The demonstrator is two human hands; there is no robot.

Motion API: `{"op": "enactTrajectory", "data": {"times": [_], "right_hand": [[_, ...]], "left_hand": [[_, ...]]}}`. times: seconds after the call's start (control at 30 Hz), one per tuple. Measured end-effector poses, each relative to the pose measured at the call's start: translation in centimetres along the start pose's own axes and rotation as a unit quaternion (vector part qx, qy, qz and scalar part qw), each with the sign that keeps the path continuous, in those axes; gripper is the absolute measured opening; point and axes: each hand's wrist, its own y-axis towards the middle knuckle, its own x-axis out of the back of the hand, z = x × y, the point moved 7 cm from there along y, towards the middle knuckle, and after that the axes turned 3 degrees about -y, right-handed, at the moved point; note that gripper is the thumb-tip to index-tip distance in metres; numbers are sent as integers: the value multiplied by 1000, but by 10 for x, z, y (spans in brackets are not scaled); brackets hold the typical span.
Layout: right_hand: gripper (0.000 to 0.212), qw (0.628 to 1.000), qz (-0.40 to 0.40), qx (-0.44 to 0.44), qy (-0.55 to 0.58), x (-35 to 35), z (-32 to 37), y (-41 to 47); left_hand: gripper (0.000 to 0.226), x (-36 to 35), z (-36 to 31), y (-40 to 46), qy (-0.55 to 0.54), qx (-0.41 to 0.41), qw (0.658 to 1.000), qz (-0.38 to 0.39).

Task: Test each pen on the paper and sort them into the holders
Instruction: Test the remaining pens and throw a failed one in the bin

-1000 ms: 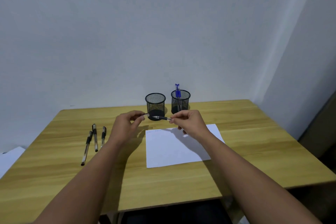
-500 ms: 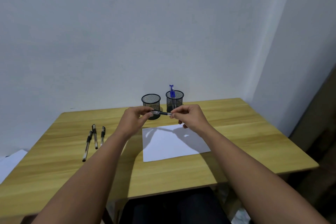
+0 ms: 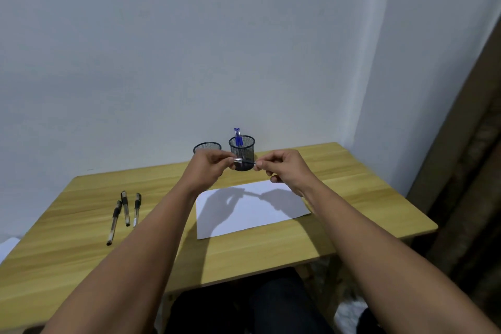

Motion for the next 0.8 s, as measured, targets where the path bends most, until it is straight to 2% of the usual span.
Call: {"op": "enactTrajectory", "data": {"times": [0.1, 0.17, 0.2, 0.33, 0.43, 0.63, 0.73, 0.8], "right_hand": [[20, 997, 16, -20, -70, 24, -6, -7], [29, 990, 28, -32, -134, 39, -15, -12], [29, 989, 9, -34, -147, 50, -20, -13], [16, 975, -126, -68, -168, 122, -43, -27], [8, 951, -218, -99, -195, 189, -61, -54], [13, 874, -422, -137, -199, 318, -98, -137], [7, 830, -484, -186, -207, 363, -132, -188], [5, 809, -500, -229, -210, 377, -158, -219]], "left_hand": [[15, -31, -21, 11, 7, -17, 1000, 5], [25, -64, -33, 22, 0, -22, 999, 26], [31, -83, -36, 28, 3, -23, 999, 40], [46, -152, -39, 42, 72, -24, 995, 60], [51, -213, -32, 45, 138, -34, 983, 114], [61, -338, -31, 40, 240, -109, 938, 226], [72, -386, -38, 30, 283, -150, 915, 246], [70, -409, -38, 25, 306, -170, 903, 250]]}}
